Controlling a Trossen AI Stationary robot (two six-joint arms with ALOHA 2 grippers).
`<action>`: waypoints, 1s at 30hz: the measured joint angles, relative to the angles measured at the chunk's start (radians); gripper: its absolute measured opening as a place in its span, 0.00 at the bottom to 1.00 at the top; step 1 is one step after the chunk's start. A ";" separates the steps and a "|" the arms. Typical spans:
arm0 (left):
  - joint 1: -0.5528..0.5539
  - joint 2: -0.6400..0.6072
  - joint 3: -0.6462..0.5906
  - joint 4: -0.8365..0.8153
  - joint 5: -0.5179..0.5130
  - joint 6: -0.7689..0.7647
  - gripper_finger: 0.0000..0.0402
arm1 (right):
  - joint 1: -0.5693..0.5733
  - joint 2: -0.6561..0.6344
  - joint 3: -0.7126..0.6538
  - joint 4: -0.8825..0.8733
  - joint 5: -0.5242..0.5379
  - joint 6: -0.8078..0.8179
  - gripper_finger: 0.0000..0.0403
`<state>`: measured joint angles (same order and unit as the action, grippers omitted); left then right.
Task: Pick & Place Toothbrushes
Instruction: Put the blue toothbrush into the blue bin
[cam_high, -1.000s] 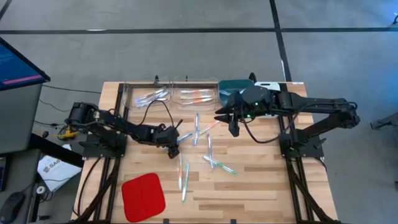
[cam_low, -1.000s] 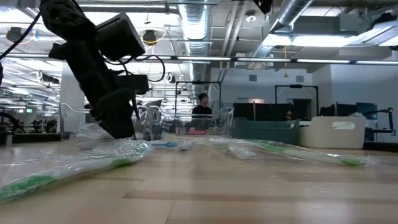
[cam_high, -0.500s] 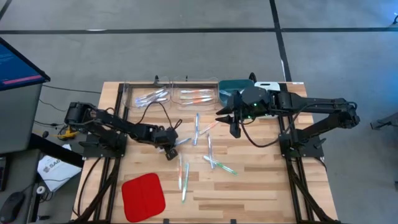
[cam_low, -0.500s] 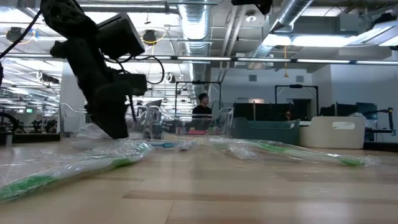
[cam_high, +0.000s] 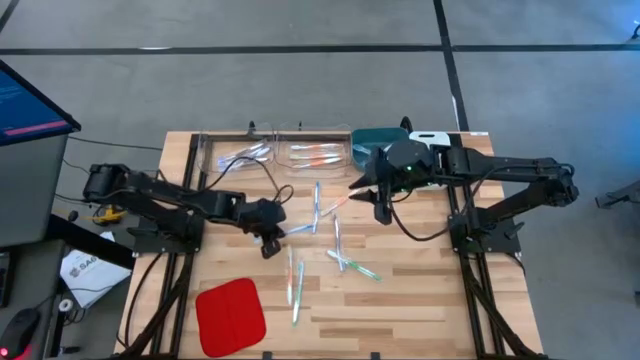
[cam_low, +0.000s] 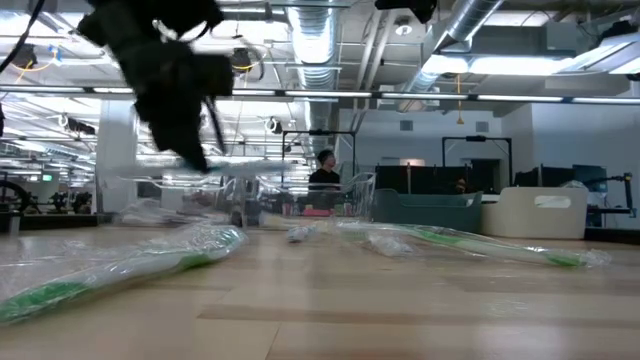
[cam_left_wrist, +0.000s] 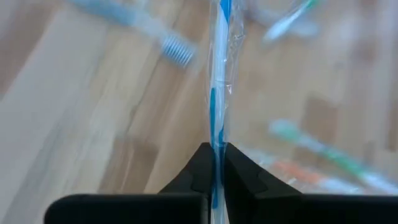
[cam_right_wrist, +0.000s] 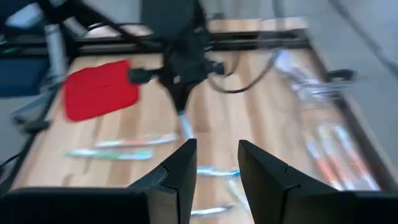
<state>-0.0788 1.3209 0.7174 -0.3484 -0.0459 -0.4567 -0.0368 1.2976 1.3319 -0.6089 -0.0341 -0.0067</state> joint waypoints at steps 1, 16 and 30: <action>0.000 0.000 0.022 0.003 0.009 0.020 0.02 | -0.004 0.000 0.000 -0.013 -0.037 -0.007 0.28; 0.096 0.304 0.510 -0.227 0.335 0.173 0.02 | 0.010 0.074 -0.002 -0.182 -0.101 -0.019 0.28; 0.097 0.325 0.598 -0.282 0.238 0.290 0.01 | 0.249 0.213 0.001 -0.192 0.246 0.180 0.62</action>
<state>0.0181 1.6463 1.3156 -0.6304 0.1924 -0.1672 0.2120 1.5110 1.3329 -0.8009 0.2114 0.1732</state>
